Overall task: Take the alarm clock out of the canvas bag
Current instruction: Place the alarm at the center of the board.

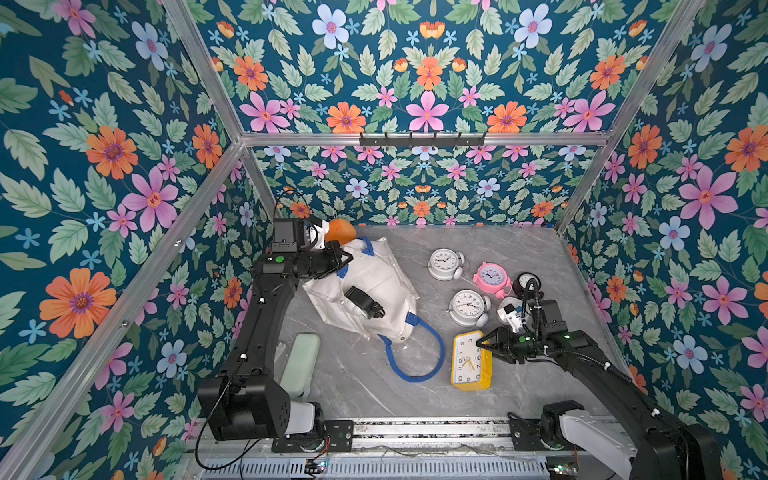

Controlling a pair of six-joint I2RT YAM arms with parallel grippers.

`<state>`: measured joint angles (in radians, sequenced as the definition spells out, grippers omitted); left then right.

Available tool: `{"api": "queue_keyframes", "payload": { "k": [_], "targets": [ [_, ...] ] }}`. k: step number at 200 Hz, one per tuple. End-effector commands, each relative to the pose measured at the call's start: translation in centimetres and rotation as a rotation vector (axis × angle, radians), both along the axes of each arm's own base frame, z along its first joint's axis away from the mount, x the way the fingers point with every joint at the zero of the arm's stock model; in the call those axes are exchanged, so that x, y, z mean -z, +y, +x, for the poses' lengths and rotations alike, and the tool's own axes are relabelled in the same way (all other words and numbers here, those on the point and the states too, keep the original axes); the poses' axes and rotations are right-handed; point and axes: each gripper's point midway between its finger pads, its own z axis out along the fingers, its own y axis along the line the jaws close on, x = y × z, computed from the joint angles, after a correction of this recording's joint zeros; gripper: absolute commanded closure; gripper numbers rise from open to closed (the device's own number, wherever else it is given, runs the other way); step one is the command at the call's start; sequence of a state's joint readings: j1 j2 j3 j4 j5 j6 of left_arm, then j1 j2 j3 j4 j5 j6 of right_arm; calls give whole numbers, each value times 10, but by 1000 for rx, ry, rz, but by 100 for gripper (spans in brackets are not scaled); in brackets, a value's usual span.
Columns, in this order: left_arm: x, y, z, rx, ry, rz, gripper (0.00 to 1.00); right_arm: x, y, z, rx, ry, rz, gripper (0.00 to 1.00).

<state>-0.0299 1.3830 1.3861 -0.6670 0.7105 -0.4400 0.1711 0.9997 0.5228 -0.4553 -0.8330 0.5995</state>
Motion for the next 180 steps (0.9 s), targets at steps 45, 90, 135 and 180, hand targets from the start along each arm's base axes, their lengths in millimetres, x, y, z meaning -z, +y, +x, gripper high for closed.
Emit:
{"api": "queue_keyframes", "payload": {
  "k": [45,90,135,180],
  "targets": [
    [-13,-5,6,22,-51,-36,100,17,-4,17,48,-12,-32,92],
    [-16,-6,7,22,-57,-43,100,30,-8,19,72,4,-69,84],
    [-14,-6,6,20,-54,-42,100,38,-10,22,89,19,-78,64],
    [-10,-7,5,22,-52,-52,100,40,-8,30,93,-8,-62,54]
  ]
}}
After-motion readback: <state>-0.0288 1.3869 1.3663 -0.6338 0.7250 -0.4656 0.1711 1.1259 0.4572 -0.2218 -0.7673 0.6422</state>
